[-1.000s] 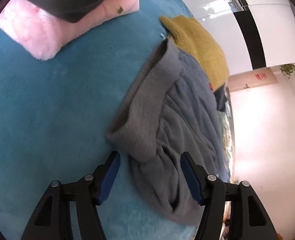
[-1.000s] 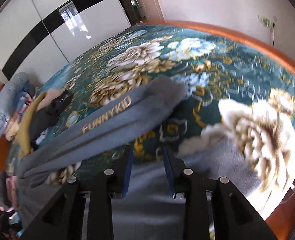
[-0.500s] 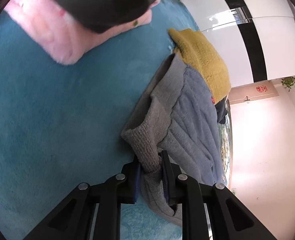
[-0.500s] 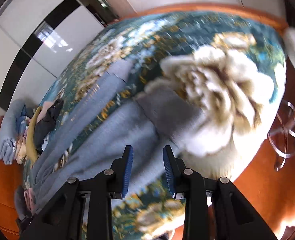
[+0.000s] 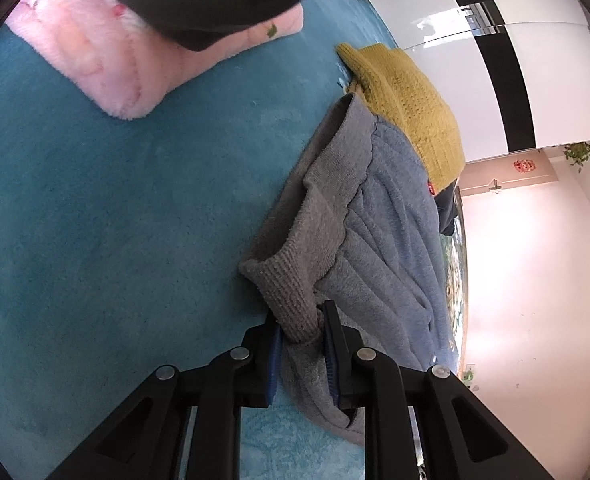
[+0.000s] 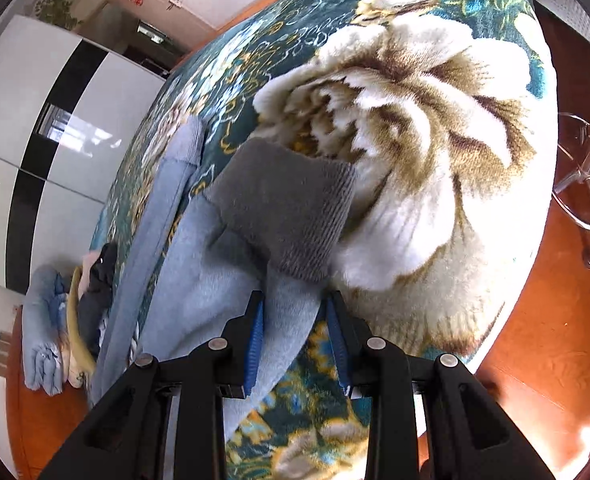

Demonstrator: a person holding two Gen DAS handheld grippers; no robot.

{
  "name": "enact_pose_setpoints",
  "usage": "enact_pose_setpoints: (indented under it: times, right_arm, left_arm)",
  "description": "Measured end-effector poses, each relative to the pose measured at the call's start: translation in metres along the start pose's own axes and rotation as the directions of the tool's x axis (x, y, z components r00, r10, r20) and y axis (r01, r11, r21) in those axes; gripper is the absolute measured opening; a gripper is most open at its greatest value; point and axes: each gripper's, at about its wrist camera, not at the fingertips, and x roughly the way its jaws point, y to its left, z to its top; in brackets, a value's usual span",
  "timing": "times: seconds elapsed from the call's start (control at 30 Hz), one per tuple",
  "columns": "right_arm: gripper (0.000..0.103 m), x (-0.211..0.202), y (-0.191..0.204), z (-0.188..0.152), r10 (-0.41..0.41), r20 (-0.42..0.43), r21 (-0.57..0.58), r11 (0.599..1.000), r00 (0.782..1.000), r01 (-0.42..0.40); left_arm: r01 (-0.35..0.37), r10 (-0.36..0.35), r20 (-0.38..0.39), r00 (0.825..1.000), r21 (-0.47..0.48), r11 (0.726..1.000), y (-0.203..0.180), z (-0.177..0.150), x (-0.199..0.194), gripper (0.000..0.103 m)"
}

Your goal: Fold clothes

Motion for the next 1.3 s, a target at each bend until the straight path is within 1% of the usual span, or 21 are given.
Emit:
enact_pose_setpoints:
  times: [0.07,0.13,0.17,0.2,0.23,0.33,0.4,0.43,0.47,0.53,0.6,0.67,0.73,0.8,0.87,0.93,1.0,1.07,1.1,1.17,1.3]
  right_arm:
    - [0.032,0.001,0.0,0.001,0.013,0.017,0.009,1.0,1.0,-0.013]
    - [0.027,0.002,0.0,0.002,0.038,0.03,0.019,0.999,0.999,-0.039]
    - [0.011,0.004,0.0,0.004,0.063,0.024,0.033,0.997,0.998,-0.064]
    - [0.007,0.006,0.0,0.005,0.088,0.019,0.047,0.995,0.996,-0.089]
    - [0.007,0.008,0.001,0.006,0.113,0.017,0.059,0.992,0.994,-0.113]
    - [0.005,-0.004,0.014,0.014,0.185,0.061,0.052,0.981,0.981,-0.189]
    - [0.005,-0.025,0.024,0.018,0.255,0.113,0.029,0.965,0.96,-0.259]
    - [0.005,-0.036,0.028,0.019,0.291,0.139,0.009,0.955,0.947,-0.295]
    - [0.005,-0.045,0.034,0.018,0.303,0.152,-0.025,0.953,0.941,-0.302]
    - [0.005,-0.062,0.046,0.017,0.327,0.176,-0.093,0.945,0.928,-0.315]
    - [0.005,-0.078,0.057,0.016,0.35,0.197,-0.157,0.933,0.916,-0.323]
    - [0.005,-0.074,0.053,0.013,0.333,0.177,-0.15,0.939,0.926,-0.31]
    - [0.005,-0.07,0.049,0.01,0.319,0.158,-0.142,0.944,0.935,-0.298]
    - [0.005,-0.069,0.052,0.012,0.335,0.158,-0.128,0.94,0.929,-0.317]
    - [0.005,-0.071,0.062,0.018,0.326,0.167,-0.131,0.943,0.931,-0.306]
    - [0.005,-0.073,0.073,0.025,0.316,0.177,-0.133,0.946,0.932,-0.296]
    - [0.005,-0.076,0.083,0.032,0.307,0.186,-0.135,0.949,0.933,-0.285]
    - [0.005,-0.078,0.094,0.038,0.298,0.196,-0.137,0.952,0.934,-0.275]
    - [0.005,-0.079,0.099,0.042,0.292,0.2,-0.138,0.953,0.935,-0.268]
    - [0.005,-0.071,0.115,0.055,0.253,0.189,-0.135,0.964,0.949,-0.23]
    - [0.005,-0.045,0.15,0.081,0.163,0.149,-0.149,0.979,0.975,-0.141]
  left_arm:
    - [-0.002,0.002,0.012,1.0,0.005,1.0,0.0,-0.002,-0.002,0.02]
    - [0.001,-0.002,0.023,1.0,0.018,1.0,-0.004,-0.002,-0.002,0.02]
    - [0.017,-0.017,0.034,0.999,0.022,1.0,-0.006,-0.003,-0.007,0.019]
    - [0.032,-0.033,0.045,0.998,0.025,0.999,-0.009,-0.003,-0.012,0.018]
    - [0.047,-0.048,0.056,0.997,0.029,0.998,-0.012,-0.003,-0.017,0.018]
    - [0.097,-0.101,0.091,0.991,0.043,0.994,-0.022,-0.004,-0.034,0.017]
    - [0.145,-0.155,0.128,0.98,0.084,0.986,-0.036,-0.008,-0.058,0.016]
    - [0.165,-0.18,0.145,0.973,0.11,0.98,-0.042,-0.01,-0.071,0.016]
    - [0.173,-0.193,0.159,0.968,0.135,0.976,-0.046,-0.013,-0.083,0.016]
    - [0.149,-0.176,0.168,0.97,0.163,0.975,-0.043,-0.017,-0.098,0.017]
    - [0.135,-0.152,0.146,0.978,0.12,0.984,-0.025,-0.019,-0.097,0.017]
    - [0.14,-0.145,0.112,0.983,0.053,0.989,-0.007,-0.02,-0.087,0.017]
    - [0.156,-0.156,0.086,0.984,0.005,0.988,0.002,-0.02,-0.078,0.017]
    - [0.176,-0.175,0.07,0.982,-0.001,0.984,-0.005,-0.019,-0.075,0.017]
    - [0.199,-0.2,0.075,0.977,0.017,0.98,-0.019,-0.016,-0.079,0.017]
    - [0.2,-0.201,0.077,0.977,0.018,0.98,-0.034,-0.011,-0.083,0.017]
    - [0.211,-0.209,0.065,0.976,-0.022,0.977,-0.043,-0.004,-0.08,0.017]
    - [0.244,-0.241,0.047,0.969,-0.084,0.966,-0.05,0.006,-0.068,0.017]
    - [0.249,-0.246,0.041,0.968,-0.114,0.962,-0.052,0.012,-0.061,0.017]
    - [0.25,-0.247,0.036,0.968,-0.154,0.956,-0.054,0.023,-0.053,0.017]
    - [0.26,-0.261,0.031,0.965,-0.245,0.934,-0.063,0.048,-0.027,0.017]
